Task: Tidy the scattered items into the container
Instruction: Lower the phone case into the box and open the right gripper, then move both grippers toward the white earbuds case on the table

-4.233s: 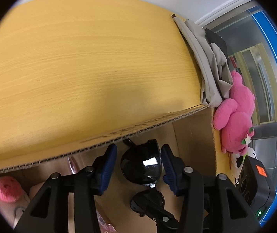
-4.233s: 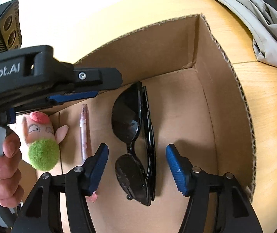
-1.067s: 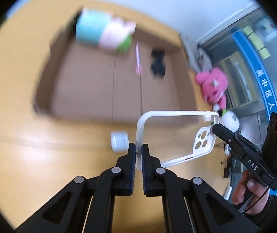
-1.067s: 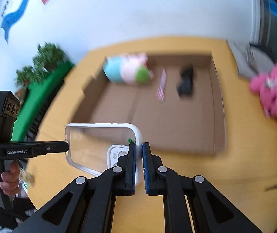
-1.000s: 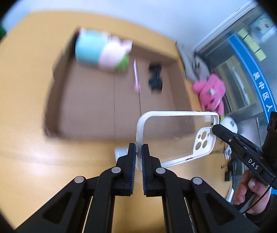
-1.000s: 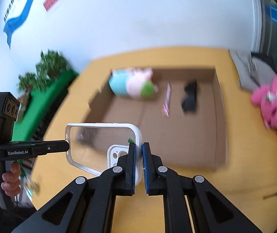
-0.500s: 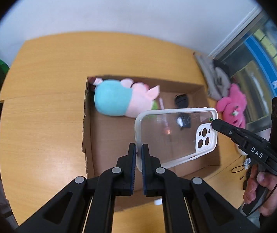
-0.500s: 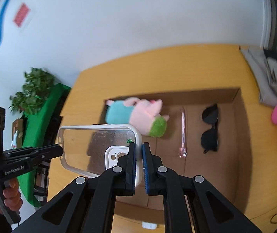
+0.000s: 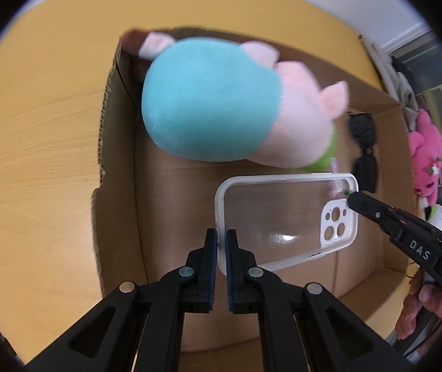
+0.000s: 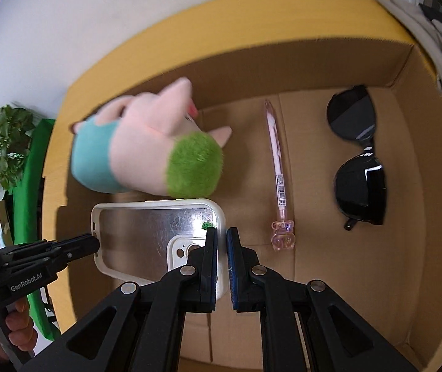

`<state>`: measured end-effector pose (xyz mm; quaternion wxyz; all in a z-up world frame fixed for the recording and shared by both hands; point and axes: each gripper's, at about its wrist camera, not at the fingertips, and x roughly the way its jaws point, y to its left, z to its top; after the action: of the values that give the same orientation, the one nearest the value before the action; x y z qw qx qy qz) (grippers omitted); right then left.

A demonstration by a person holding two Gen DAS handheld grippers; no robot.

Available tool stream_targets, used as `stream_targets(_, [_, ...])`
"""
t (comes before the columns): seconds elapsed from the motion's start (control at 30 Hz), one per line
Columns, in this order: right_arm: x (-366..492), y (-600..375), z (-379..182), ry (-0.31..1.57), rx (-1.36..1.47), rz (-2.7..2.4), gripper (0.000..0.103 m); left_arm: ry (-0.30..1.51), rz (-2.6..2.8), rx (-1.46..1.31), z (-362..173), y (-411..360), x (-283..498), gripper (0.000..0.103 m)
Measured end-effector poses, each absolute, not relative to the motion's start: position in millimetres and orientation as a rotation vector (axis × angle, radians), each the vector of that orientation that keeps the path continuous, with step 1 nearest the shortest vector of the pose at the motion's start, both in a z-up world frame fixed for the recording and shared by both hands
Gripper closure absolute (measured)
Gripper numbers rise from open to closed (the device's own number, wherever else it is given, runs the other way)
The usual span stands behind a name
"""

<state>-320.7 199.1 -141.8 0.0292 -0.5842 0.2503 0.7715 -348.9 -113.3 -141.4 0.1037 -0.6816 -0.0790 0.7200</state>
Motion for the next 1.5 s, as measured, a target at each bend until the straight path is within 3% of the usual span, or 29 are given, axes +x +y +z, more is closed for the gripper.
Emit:
stream_targets(0.27, [-326, 193, -176, 0.798, -1.857, 2.324, 0.096, -0.183, 2.128, -2.078, -166, -117, -352, 0.099])
stream_targets(0.77, [-323, 193, -192, 0.768, -1.868, 2.307, 0.094, -0.147, 2.135, -2.15, -186, -112, -352, 0.096])
stream_targets(0.83, [-321, 196, -191, 0.791, -1.87, 2.307, 0.079, -0.17, 2.143, -2.137, -182, -113, -351, 0.087])
stream_targets(0.87, [-320, 197, -189, 0.805, -1.864, 2.315, 0.057, -0.175, 2.148, -2.131, -180, -114, -350, 0.08])
stream_targets(0.9, [-317, 199, -184, 0.821, -1.847, 2.334, 0.044, -0.181, 2.155, -2.12, -177, -114, -349, 0.079])
stream_targets(1.07, [-300, 205, -147, 0.845, -1.795, 2.44, 0.034, -0.175, 2.242, -2.02, -141, -116, -338, 0.072])
stream_targets(1.13, [-283, 206, -117, 0.819, -1.744, 2.508, 0.026, -0.155, 2.323, -1.939, -114, -119, -332, 0.065])
stream_targets(1.2, [-264, 203, -92, 0.776, -1.707, 2.551, 0.008, -0.125, 2.39, -1.855, -87, -122, -323, 0.054])
stream_targets(1.27, [-239, 196, -66, 0.691, -1.671, 2.591, 0.002, -0.075, 2.476, -1.731, -54, -122, -296, 0.042])
stream_targets(1.3, [-224, 193, -53, 0.64, -1.657, 2.613, 0.0, -0.066, 2.502, -1.685, -41, -122, -283, 0.034])
stream_targets(1.37, [-210, 185, -34, 0.542, -1.646, 2.624, 0.0, -0.091, 2.532, -1.585, -15, -119, -245, 0.026])
stream_targets(1.5, [-160, 172, -16, 0.417, -1.65, 2.582, 0.0, -0.191, 2.551, -1.513, 17, -110, -188, 0.025])
